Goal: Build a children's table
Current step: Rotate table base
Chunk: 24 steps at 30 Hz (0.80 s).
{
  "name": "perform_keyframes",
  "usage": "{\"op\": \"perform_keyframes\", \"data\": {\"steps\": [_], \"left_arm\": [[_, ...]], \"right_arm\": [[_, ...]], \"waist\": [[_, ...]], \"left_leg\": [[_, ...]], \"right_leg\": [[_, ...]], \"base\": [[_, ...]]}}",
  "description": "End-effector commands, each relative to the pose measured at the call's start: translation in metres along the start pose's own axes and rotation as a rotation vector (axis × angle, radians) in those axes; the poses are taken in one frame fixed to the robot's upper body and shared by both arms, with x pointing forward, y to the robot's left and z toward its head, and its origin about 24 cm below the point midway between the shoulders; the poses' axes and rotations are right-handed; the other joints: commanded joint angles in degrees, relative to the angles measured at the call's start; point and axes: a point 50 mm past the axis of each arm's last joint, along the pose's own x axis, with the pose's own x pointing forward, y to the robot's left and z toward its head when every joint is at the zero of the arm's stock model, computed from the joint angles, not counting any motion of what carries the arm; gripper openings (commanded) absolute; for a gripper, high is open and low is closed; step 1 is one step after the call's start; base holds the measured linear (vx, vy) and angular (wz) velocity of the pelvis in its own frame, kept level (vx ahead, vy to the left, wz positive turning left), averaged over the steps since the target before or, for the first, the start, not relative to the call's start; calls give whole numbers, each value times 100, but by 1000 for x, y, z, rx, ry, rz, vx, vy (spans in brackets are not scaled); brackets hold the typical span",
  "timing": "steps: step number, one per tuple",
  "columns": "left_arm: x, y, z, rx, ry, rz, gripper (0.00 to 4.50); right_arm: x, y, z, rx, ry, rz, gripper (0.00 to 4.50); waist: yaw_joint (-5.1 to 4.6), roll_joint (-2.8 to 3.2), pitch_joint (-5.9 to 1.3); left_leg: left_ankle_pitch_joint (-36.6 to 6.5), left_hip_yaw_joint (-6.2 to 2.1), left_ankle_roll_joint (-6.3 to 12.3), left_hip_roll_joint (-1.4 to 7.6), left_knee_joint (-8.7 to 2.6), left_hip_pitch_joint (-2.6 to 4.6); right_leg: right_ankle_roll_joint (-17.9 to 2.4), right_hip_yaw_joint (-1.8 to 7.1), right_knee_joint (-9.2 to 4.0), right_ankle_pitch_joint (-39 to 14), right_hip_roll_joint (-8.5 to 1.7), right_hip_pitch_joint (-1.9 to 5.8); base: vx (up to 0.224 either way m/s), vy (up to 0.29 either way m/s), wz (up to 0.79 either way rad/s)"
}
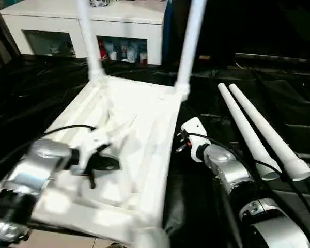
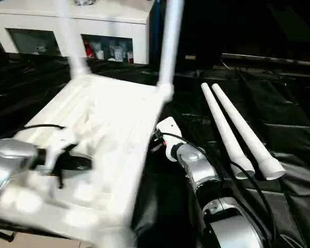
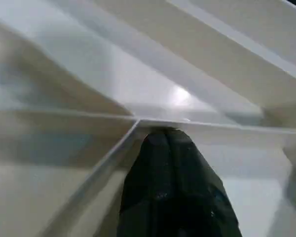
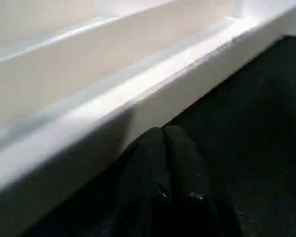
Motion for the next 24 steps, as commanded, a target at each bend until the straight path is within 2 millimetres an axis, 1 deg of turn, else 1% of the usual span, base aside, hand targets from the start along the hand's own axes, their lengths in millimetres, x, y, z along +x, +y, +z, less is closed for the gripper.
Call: {"op": "perform_keyframes", "data": {"steps": [1, 2, 3, 4, 5, 6, 7, 8, 9, 10, 11, 12, 13, 14, 15, 17, 18, 19, 20, 21, 22, 23, 24], "left_arm": [[13, -7, 32, 117, -85, -67, 0], [15, -7, 33, 121, -86, -67, 0], [16, -7, 33, 124, -88, -65, 0], [20, -4, 35, 134, -92, -38, 0], [23, -2, 36, 141, -95, -18, 0], [25, -1, 36, 145, -96, -8, 0], [30, 9, 41, 151, -110, 83, 0], [32, 11, 42, 151, -113, 104, 0], [34, 17, 44, 164, -112, 158, 0], [35, 21, 45, 175, -109, 195, 0], [34, 26, 45, 197, -98, 235, 0], [33, 28, 45, 202, -96, 252, 0], [32, 30, 45, 208, -94, 274, 0], [30, 37, 45, 221, -87, 336, 0], [28, 40, 44, 226, -83, 365, 0], [25, 45, 42, 247, -73, 411, 0], [24, 48, 42, 246, -76, 435, 0], [23, 48, 42, 246, -77, 442, 0], [22, 51, 41, 257, -76, 476, 0], [20, 55, 42, 264, -85, 520, 0], [20, 55, 42, 264, -85, 520, 0], [17, 60, 44, 266, -114, 581, 0], [17, 60, 44, 266, -114, 581, 0]], "right_arm": [[8, 13, 15, -38, -52, 69, 6], [8, 13, 15, -40, -52, 69, 6], [8, 12, 15, -41, -52, 68, 6], [7, 11, 15, -45, -53, 62, 6], [7, 10, 15, -48, -53, 57, 6], [7, 9, 15, -50, -53, 55, 6], [4, 3, 16, -54, -61, 22, 6], [3, 1, 17, -55, -63, 14, 6], [1, -6, 18, -69, -66, -30, 6], [-1, -11, 19, -82, -68, -65, 6], [-6, -21, 20, -102, -55, -135, 6], [-8, -24, 20, -107, -48, -161, 6], [-11, -29, 20, -114, -39, -195, 6], [-19, -41, 21, -111, -15, -265, 6], [-23, -45, 22, -92, -17, -264, 6], [-33, -53, 26, -41, -40, -255, 6], [-36, -56, 28, -22, -51, -265, 6], [-36, -57, 28, -16, -54, -268, 6], [-40, -61, 31, 9, -66, -285, 6], [-45, -66, 35, 29, -75, -312, 6], [-45, -66, 35, 29, -75, -312, 6], [-52, -74, 38, 45, -71, -353, 6], [-52, -74, 38, 45, -71, -353, 6]], "waist": [[0, 82, -406], [-3, 101, -405], [-4, 80, -412], [-9, 76, -407], [-19, 92, -406], [-9, 83, -418], [-5, 146, -415], [-25, 102, -393], [-5, 110, -401], [-3, 105, -397], [3, 100, -392], [7, 103, -394], [-7, 87, -393], [-6, 73, -388], [3, 67, -406], [13, 71, -409], [11, 62, -408], [12, 61, -418], [5, 64, -410], [-4, 40, -413], [7, 47, -414], [6, 57, -416], [19, 49, -413]], "left_leg": [[-1138, -93, -121, 181, -412, 178], [-1146, -92, -131, 179, -410, 177], [-1113, -93, -115, 172, -401, 169], [-1099, -96, -104, 169, -403, 155], [-1120, -92, -87, 163, -398, 161], [-1085, -92, -72, 166, -386, 171], [-1105, -101, -84, 164, -385, 169], [-1275, -82, -104, 147, -391, 178], [-1360, -99, -132, 159, -395, 195], [-1399, -96, -145, 157, -394, 190], [-1474, -106, -167, 155, -405, 185], [-1485, -119, -184, 163, -410, 185], [-1465, -123, -195, 157, -415, 169], [-1382, -128, -192, 150, -414, 163], [-1318, -123, -170, 148, -397, 173], [-1283, -120, -140, 149, -389, 164], [-1248, -117, -94, 138, -384, 157], [-1209, -122, -89, 144, -382, 157], [-1189, -118, -72, 140, -379, 149], [-1176, -115, -48, 136, -375, 150], [-1175, -114, -42, 137, -373, 161], [-1167, -119, -47, 146, -377, 152], [-1185, -113, -54, 144, -372, 175]], "right_leg": [[-1433, 242, -327, -202, -283, 274], [-1442, 239, -330, -157, -277, 276], [-1468, 239, -318, -88, -280, 292], [-1469, 238, -318, -89, -282, 302], [-1454, 237, -338, -98, -272, 295], [-1468, 242, -325, -26, -277, 302], [-1467, 238, -318, -39, -278, 297], [-1425, 237, -369, -209, -249, 288], [-1391, 244, -382, -354, -270, 293], [-1378, 243, -385, -422, -276, 291], [-1312, 239, -405, -624, -279, 294], [-1279, 237, -408, -675, -284, 299], [-1234, 238, -407, -720, -278, 303], [-1177, 234, -411, -713, -251, 307], [-1157, 241, -397, -609, -255, 310], [-1127, 240, -392, -538, -261, 313], [-1102, 241, -403, -494, -250, 321], [-1123, 240, -385, -447, -264, 323], [-1161, 232, -392, -438, -258, 311], [-1177, 234, -396, -428, -250, 312], [-1183, 234, -394, -437, -255, 309], [-1201, 230, -385, -450, -265, 308], [-1183, 232, -403, -498, -250, 297]], "base": [[0, 0, 0], [0, 0, 0], [0, 0, 0], [0, 0, 0], [0, 0, 0], [0, 0, 0], [0, 0, 0], [0, 0, 0], [0, 0, 0], [0, 0, 0], [0, 0, 0], [0, 0, 0], [0, 0, 0], [0, 0, 0], [0, 0, 0], [0, 0, 0], [0, 0, 0], [0, 0, 0], [0, 0, 0], [0, 0, 0], [0, 0, 0], [0, 0, 0], [0, 0, 0]]}}
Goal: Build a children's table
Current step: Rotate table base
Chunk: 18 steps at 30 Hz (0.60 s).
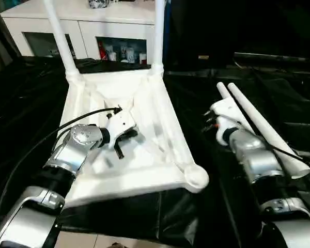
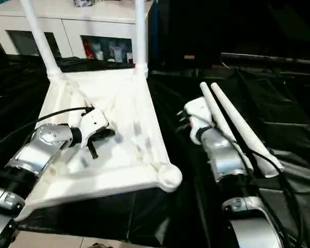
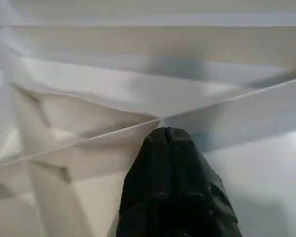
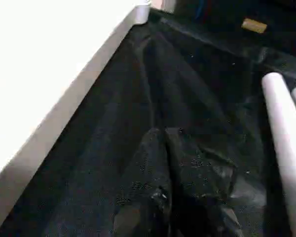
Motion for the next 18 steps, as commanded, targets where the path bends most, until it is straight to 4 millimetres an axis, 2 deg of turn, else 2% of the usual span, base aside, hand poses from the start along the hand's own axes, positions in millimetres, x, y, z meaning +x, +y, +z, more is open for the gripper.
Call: {"op": "perform_keyframes", "data": {"steps": [1, 6, 7, 10, 11, 12, 13, 16, 18], "left_arm": [[-6, 18, 6, 4, -34, 126, 0], [-13, 27, 10, 29, -64, 199, 0], [-18, 29, 13, 31, -88, 211, 0], [-31, 31, 30, -24, -202, 206, 0], [-34, 29, 35, -50, -236, 179, 0], [-36, 27, 39, -68, -259, 156, 0], [-38, 25, 42, -82, -278, 135, 21], [-45, 3, 59, -158, -373, -28, 45], [-46, -7, 63, -173, -395, -98, 54]], "right_arm": [[-6, -13, 5, 20, 9, -60, 20], [-18, -33, 9, 32, 122, -130, 56], [-22, -38, 9, 35, 159, -137, 76], [-33, -48, 8, 53, 261, -167, 94], [-37, -51, 9, 61, 283, -180, 105], [-39, -54, 10, 68, 298, -189, 114], [-42, -56, 11, 67, 313, -197, 122], [-53, -68, 22, 60, 343, -245, 149], [-56, -72, 25, 63, 354, -257, 161]], "waist": [[16, -12, -437], [44, -6, -428], [53, 17, -440], [48, -13, -433], [68, -25, -434], [74, -21, -432], [74, -21, -432], [89, -24, -407], [89, -27, -383]], "left_leg": [[-1187, -97, -37, 144, -366, 150], [-1089, -104, -70, 140, -369, 152], [-1057, -105, -72, 145, -364, 152], [-934, -100, -58, 153, -359, 140], [-832, -98, -48, 165, -360, 139], [-801, -83, -34, 158, -347, 138], [-801, -83, -34, 158, -347, 138], [-930, -68, -80, 168, -354, 149], [-1086, -56, -141, 152, -365, 150]], "right_leg": [[-1199, 234, -416, -500, -262, 296], [-1159, 228, -411, -530, -255, 305], [-1168, 230, -399, -483, -267, 302], [-1255, 226, -366, -297, -264, 315], [-1334, 226, -341, -234, -279, 327], [-1364, 227, -350, -230, -268, 304], [-1364, 227, -350, -230, -268, 304], [-1330, 238, -376, -505, -280, 280], [-1243, 244, -420, -827, -259, 259]], "base": [[0, 0, 0], [0, 0, 0], [0, 0, 0], [0, 0, 0], [0, 0, 0], [0, 0, 0], [0, 0, 0], [0, 0, 0], [0, 0, 0]]}}
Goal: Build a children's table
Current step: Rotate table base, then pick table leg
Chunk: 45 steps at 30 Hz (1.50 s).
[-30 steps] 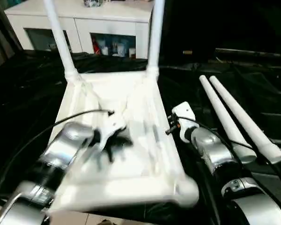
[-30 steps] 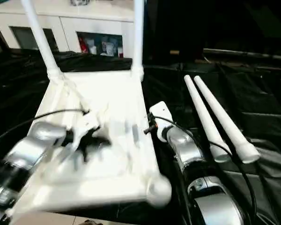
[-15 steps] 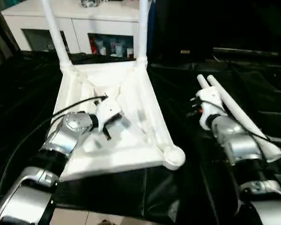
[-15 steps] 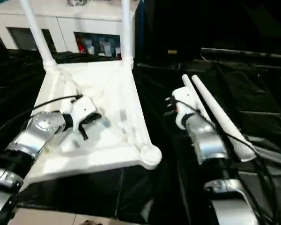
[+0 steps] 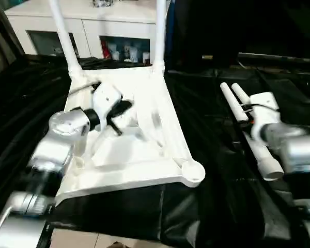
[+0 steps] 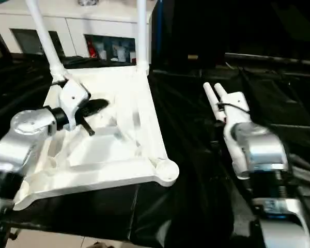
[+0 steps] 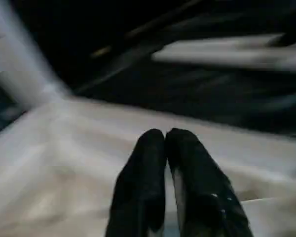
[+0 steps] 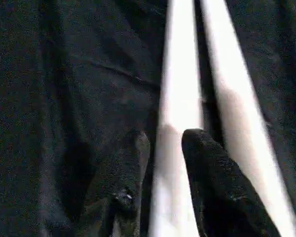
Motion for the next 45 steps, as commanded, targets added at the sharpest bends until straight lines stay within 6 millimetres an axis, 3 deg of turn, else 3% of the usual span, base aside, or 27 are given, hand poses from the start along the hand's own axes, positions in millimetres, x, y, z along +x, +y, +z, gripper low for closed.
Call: {"op": "perform_keyframes", "data": {"steps": [1, 2, 6, 11, 16, 18, 27, 35, 36, 38, 45], "left_arm": [[1, -14, 6, -39, -21, -97, 67], [0, -26, 8, -68, -38, -184, 67], [0, -41, 15, -111, -64, -269, 96], [1, -58, 28, -173, -94, -363, 141], [2, -62, 30, -180, -85, -374, 176], [2, -63, 30, -183, -76, -384, 201], [1, -68, 30, -191, -34, -403, 277], [2, -70, 27, -179, -9, -396, 349], [2, -69, 27, -179, -8, -395, 353], [3, -69, 27, -180, -4, -395, 353], [2, -70, 30, -188, -10, -405, 354]], "right_arm": [[-7, -6, 10, 19, -8, -10, 170], [-10, -10, 10, 25, 7, -2, 170], [-15, -12, 7, 18, 59, 58, 206], [-20, -19, -4, 26, 137, 60, 252], [-19, -24, -5, 37, 146, 29, 291], [-18, -25, -4, 41, 145, 34, 310], [-11, -24, -15, 89, 234, 78, 385], [-3, -25, -33, 171, 330, 105, 386], [-3, -25, -34, 173, 336, 105, 359], [-1, -26, -38, 190, 350, 113, 359], [3, -22, -45, 209, 376, 141, 288]], "waist": [[16, -15, -392], [15, -25, -387], [16, -43, -364], [19, -56, -356], [12, -66, -366], [-17, -40, -376], [-19, -94, -388], [-10, -91, -396], [-9, -95, -400], [-8, -95, -402], [1, -104, -401]], "left_leg": [[-1122, -73, -174, 154, -363, 165], [-1145, -82, -196, 158, -373, 153], [-1331, -79, -246, 152, -384, 168], [-1267, -87, -268, 150, -381, 159], [-1132, -84, -252, 130, -368, 146], [-1117, -86, -267, 129, -361, 151], [-955, -72, -179, 128, -338, 145], [-872, -69, -166, 123, -323, 138], [-841, -66, -162, 121, -317, 134], [-820, -65, -150, 120, -313, 130], [-844, -61, -146, 124, -308, 135]], "right_leg": [[-1225, 236, -402, -883, -257, 261], [-1184, 238, -411, -977, -269, 275], [-1009, 246, -465, -1364, -256, 253], [-966, 249, -479, -1422, -251, 262], [-921, 245, -476, -1371, -235, 265], [-919, 244, -470, -1272, -226, 269], [-1042, 242, -445, -1075, -222, 290], [-1069, 235, -434, -1029, -221, 300], [-1080, 236, -428, -972, -219, 304], [-1107, 233, -420, -914, -220, 308], [-1114, 229, -428, -1036, -227, 305]], "base": [[0, 0, 0], [0, 0, 0], [0, 0, 0], [0, 0, 0], [0, 0, 0], [0, 0, 0], [0, 0, 0], [0, 0, 0], [0, 0, 0], [0, 0, 0], [0, 0, 0]]}}
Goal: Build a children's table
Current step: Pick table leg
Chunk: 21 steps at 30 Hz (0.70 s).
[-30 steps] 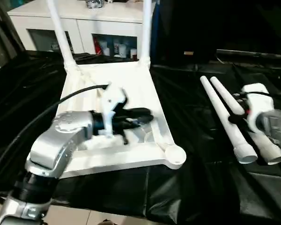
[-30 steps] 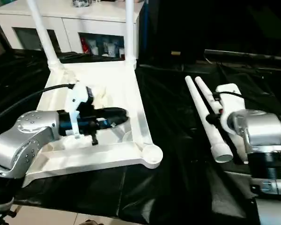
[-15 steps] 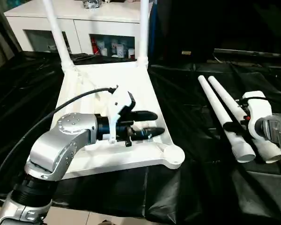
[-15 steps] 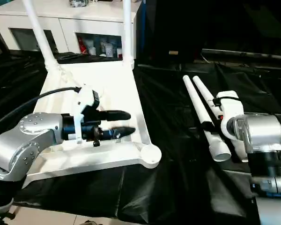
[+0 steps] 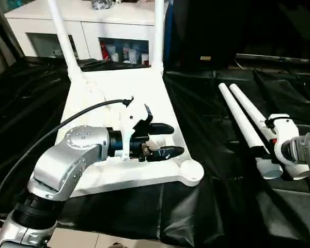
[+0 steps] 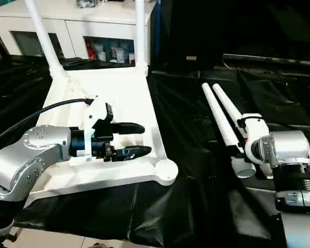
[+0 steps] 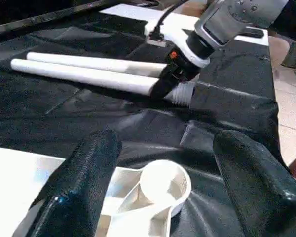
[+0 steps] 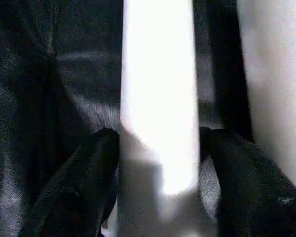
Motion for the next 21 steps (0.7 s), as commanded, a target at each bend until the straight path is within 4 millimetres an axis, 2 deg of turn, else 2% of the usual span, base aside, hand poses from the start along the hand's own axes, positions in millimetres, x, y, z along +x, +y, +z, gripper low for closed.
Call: {"op": "perform_keyframes", "data": {"steps": [1, 4, 10, 15, 16, 18, 19, 20, 21], "left_arm": [[-1, -2, 4, 10, -1, -12, 354], [-1, -3, 5, 5, -9, -17, 354], [-1, -2, 5, 5, -12, -9, 354], [-2, 3, 5, 8, -11, 29, 354], [-2, 6, 6, 14, -15, 57, 354], [-2, 27, 12, 8, -81, 229, 354], [-3, 33, 14, -7, -106, 278, 354], [-3, 36, 16, -17, -121, 303, 354], [-3, 36, 16, -17, -121, 303, 354]], "right_arm": [[2, 4, 2, 8, -7, 34, 280], [6, 3, 0, 16, 6, 38, 253], [12, 1, -3, 40, 9, 38, 204], [15, -1, -3, 70, -15, 31, 199], [15, -1, -2, 74, -30, 32, 199], [7, 7, 16, 89, -171, 105, 198], [4, 11, 22, 91, -223, 147, 198], [2, 14, 25, 91, -253, 173, 198], [2, 14, 25, 91, -253, 173, 198]], "waist": [[34, -102, -401], [38, -107, -403], [35, -88, -392], [19, -86, -384], [22, -69, -385], [-1, -42, -379], [1, -58, -385], [-3, -46, -399], [-10, -71, -404]], "left_leg": [[-835, -63, -137, 128, -311, 109], [-824, -61, -124, 128, -308, 105], [-986, -66, -175, 127, -312, 117], [-1180, -77, -247, 125, -327, 132], [-1197, -82, -253, 126, -329, 133], [-1326, -77, -284, 113, -324, 136], [-1359, -77, -279, 107, -320, 140], [-1359, -93, -272, 108, -326, 132], [-1294, -110, -239, 106, -334, 101]], "right_leg": [[-1122, 217, -442, -1017, -227, 292], [-1159, 213, -434, -963, -232, 290], [-1111, 210, -455, -1187, -230, 282], [-1044, 204, -481, -1388, -227, 272], [-1036, 203, -482, -1408, -230, 273], [-986, 208, -510, -1449, -213, 266], [-955, 204, -521, -1469, -213, 272], [-920, 197, -511, -1444, -219, 289], [-904, 182, -500, -1437, -231, 319]], "base": [[0, 0, 0], [0, 0, 0], [0, 0, 0], [0, 0, 0], [0, 0, 0], [0, 0, 0], [0, 0, 0], [0, 0, 0], [0, 0, 0]]}}
